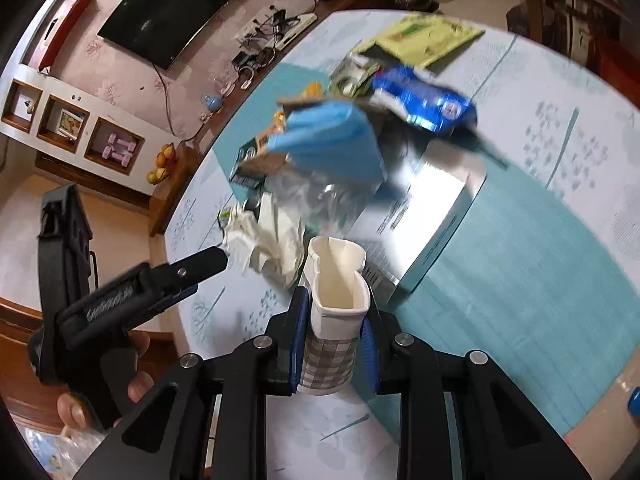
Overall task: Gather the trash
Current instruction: 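Grasp the checked paper cup with the right tool while the left tool grasps the tissue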
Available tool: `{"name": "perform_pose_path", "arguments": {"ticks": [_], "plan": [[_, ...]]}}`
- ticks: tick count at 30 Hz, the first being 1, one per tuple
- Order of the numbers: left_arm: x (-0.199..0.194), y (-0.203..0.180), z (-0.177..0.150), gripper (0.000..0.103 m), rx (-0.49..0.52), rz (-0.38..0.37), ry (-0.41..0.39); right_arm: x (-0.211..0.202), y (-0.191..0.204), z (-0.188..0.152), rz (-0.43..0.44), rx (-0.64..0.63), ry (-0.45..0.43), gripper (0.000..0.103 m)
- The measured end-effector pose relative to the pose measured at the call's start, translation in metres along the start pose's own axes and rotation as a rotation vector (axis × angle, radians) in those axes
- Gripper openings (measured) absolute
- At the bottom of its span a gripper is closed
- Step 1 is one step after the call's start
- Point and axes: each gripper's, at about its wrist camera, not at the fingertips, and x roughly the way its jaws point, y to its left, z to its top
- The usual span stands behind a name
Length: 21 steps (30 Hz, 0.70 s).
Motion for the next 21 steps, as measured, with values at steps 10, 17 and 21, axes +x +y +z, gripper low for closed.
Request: {"name": "perform_pose_path", "arguments": {"ticks": [10, 17, 21], "plan": [[0.044, -0.016, 0.035, 0.087, -0.044, 0.149, 0.035, -0.046, -0.031, -0.003, -0.021, -0.004, -0.048, 0.023], [0.085, -0.034, 0.036, 0.087, 0.005, 0.243, 0.101, -0.047, -0.04, -0.008, -0.037, 0.007, -0.045, 0.023], [0.101, -0.042, 0.032, 0.087, 0.028, 0.283, 0.12, -0.05, -0.047, -0.012, -0.04, 0.006, -0.038, 0.023]]}}
